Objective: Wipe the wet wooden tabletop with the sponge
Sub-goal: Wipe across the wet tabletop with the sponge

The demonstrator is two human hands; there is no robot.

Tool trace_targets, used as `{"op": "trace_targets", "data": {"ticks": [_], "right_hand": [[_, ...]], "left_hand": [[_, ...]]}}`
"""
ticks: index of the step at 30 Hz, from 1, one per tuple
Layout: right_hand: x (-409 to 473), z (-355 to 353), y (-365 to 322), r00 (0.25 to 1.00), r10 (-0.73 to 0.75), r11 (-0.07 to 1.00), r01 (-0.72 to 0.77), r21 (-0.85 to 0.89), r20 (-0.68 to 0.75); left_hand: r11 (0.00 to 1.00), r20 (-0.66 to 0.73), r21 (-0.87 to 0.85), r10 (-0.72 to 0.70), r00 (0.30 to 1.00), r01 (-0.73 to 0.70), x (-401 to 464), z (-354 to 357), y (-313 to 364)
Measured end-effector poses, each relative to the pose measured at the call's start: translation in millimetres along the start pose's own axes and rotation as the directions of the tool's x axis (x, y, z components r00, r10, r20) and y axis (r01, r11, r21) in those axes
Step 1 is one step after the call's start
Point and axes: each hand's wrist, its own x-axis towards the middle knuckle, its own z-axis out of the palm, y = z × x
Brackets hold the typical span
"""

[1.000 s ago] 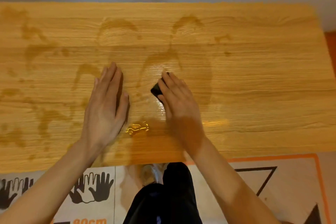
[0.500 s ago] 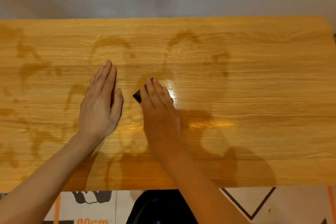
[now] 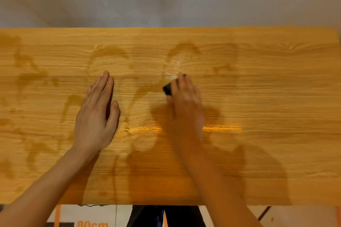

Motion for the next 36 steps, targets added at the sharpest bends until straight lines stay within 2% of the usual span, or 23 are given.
{"op": "trace_targets", "data": {"ticks": [3, 6, 8, 10, 12, 13, 15, 17, 19, 22, 24, 26, 27, 29, 33, 36], "right_hand": [[8, 12, -20, 0.972, -0.195, 0.980, 0.189, 0.057, 0.134], [8, -11, 26, 0.963, -0.201, 0.978, 0.187, 0.093, 0.178], [1, -32, 75, 0.991, -0.081, 0.992, 0.070, 0.103, 0.102], [-8, -54, 109, 0.992, 0.124, 0.982, -0.123, 0.142, 0.005], [-11, -59, 109, 0.957, 0.285, 0.945, -0.271, 0.186, -0.055], [-8, -54, 96, 0.945, 0.317, 0.934, -0.296, 0.198, -0.082], [6, -34, 59, 0.961, 0.262, 0.954, -0.244, 0.177, -0.090], [21, -9, 15, 0.993, 0.116, 0.989, -0.117, 0.094, 0.013], [29, 11, -22, 0.995, -0.016, 0.998, 0.010, 0.067, 0.102], [35, 7, -17, 0.966, -0.201, 0.979, 0.194, 0.059, 0.165], [32, -13, 24, 0.970, -0.161, 0.986, 0.152, 0.065, 0.182], [25, -38, 73, 0.997, 0.049, 0.985, -0.058, 0.161, 0.057], [21, -50, 89, 0.988, 0.153, 0.967, -0.152, 0.206, 0.012], [14, -62, 100, 0.972, 0.236, 0.942, -0.230, 0.245, 0.009], [-7, -57, 89, 0.990, 0.062, 0.951, -0.098, 0.293, 0.128], [10, -61, 98, 0.984, -0.058, 0.969, 0.015, 0.248, 0.169]], "left_hand": [[1.000, 0.008, -0.002, -0.006, 1.000, 0.006, 0, 0, 2], [1.000, 0.012, -0.019, -0.007, 1.000, 0.007, -1, -1, 2], [1.000, 0.015, -0.021, -0.006, 1.000, 0.006, -1, -1, 2], [1.000, 0.016, -0.016, -0.012, 1.000, 0.013, 0, 0, 3], [1.000, 0.016, -0.014, -0.013, 1.000, 0.013, 0, -1, 3], [1.000, 0.017, -0.013, -0.009, 1.000, 0.010, 0, -1, 3], [1.000, 0.026, -0.013, -0.005, 1.000, 0.006, 1, -2, 3], [1.000, 0.047, -0.006, -0.009, 0.999, 0.009, 2, -3, 3], [1.000, 0.059, -0.009, -0.014, 0.998, 0.014, 3, -3, 4], [0.998, 0.055, -0.050, -0.023, 0.998, 0.026, 3, -4, 4], [0.993, 0.047, -0.113, -0.025, 0.999, 0.031, 5, -6, 3], [0.988, 0.038, -0.155, 0.014, 0.999, -0.008, 15, -8, 1], [0.986, 0.030, -0.163, 0.038, 0.999, -0.033, 24, -8, 0], [0.985, -0.001, -0.156, 0.070, 0.998, -0.069, 52, -8, -2], [0.987, -0.048, -0.112, 0.108, 0.993, -0.113, 108, -6, -8], [0.986, -0.035, -0.088, 0.137, 0.990, -0.140, 121, 0, -12]]}}
